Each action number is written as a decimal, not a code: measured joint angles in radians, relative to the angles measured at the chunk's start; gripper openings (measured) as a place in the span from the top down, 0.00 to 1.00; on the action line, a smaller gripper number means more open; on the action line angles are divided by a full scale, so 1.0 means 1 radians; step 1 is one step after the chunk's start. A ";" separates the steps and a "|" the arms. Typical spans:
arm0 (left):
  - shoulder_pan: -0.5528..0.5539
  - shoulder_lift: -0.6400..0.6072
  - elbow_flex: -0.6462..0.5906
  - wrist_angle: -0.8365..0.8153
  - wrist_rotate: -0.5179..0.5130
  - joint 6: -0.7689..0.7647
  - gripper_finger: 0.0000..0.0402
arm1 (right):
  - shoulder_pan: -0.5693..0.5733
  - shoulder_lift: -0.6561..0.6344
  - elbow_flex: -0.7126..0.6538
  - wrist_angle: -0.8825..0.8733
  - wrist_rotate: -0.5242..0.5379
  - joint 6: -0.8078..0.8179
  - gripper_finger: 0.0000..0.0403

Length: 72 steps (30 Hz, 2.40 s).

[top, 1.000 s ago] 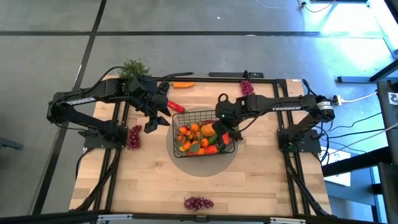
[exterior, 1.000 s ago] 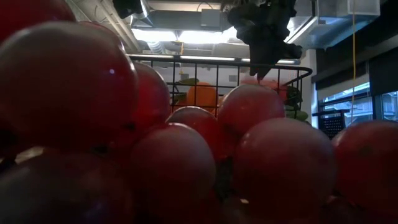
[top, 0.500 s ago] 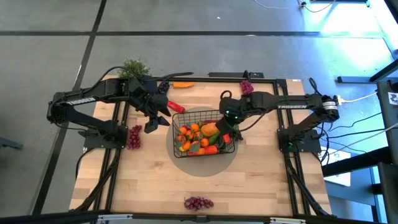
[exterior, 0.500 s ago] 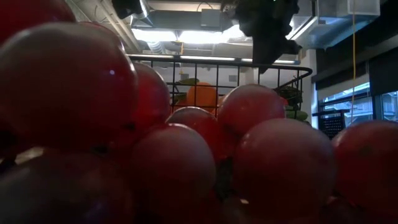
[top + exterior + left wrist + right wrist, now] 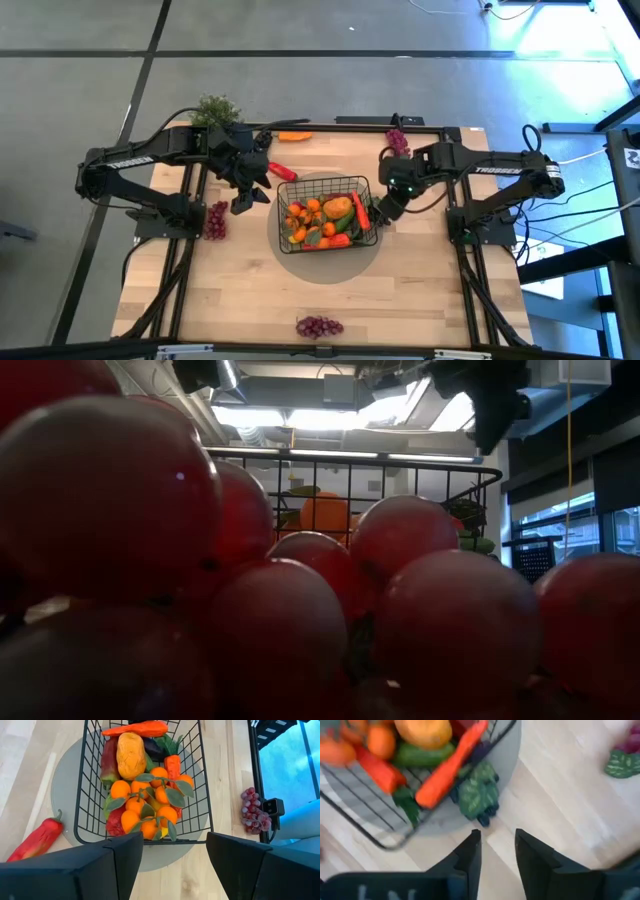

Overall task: Build produce basket
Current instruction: Put the right dark blue grape into the basket

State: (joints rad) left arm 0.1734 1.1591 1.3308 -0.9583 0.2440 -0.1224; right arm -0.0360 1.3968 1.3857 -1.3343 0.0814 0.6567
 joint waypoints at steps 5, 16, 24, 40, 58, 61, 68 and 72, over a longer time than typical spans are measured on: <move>0.000 0.000 0.000 0.001 0.000 0.000 0.48 | 0.001 0.000 0.000 0.001 -0.066 -0.055 0.74; 0.000 0.000 0.000 0.001 0.000 0.000 0.48 | -0.005 0.004 -0.049 0.045 -0.111 -0.058 0.74; 0.000 0.000 0.000 0.001 0.000 0.000 0.48 | -0.005 0.006 -0.197 0.232 -0.191 -0.186 0.74; 0.000 0.000 0.000 0.001 0.000 -0.006 0.48 | -0.037 0.005 -0.351 0.449 -0.092 -0.215 0.74; 0.000 0.000 0.000 0.001 0.000 0.001 0.48 | -0.037 -0.004 -0.396 0.440 -0.148 -0.343 0.74; 0.000 0.000 0.000 0.001 0.000 0.001 0.48 | -0.037 -0.014 -0.396 0.354 -0.209 -0.298 0.74; 0.000 0.000 0.000 0.001 0.000 0.002 0.48 | -0.033 -0.019 -0.399 0.364 -0.215 -0.330 0.74; 0.000 0.000 0.000 0.001 0.000 0.001 0.48 | -0.033 -0.019 -0.466 0.499 -0.217 -0.390 0.74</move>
State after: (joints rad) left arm 0.1734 1.1587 1.3308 -0.9573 0.2436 -0.1210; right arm -0.0689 1.3777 0.9202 -0.8351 -0.1355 0.2671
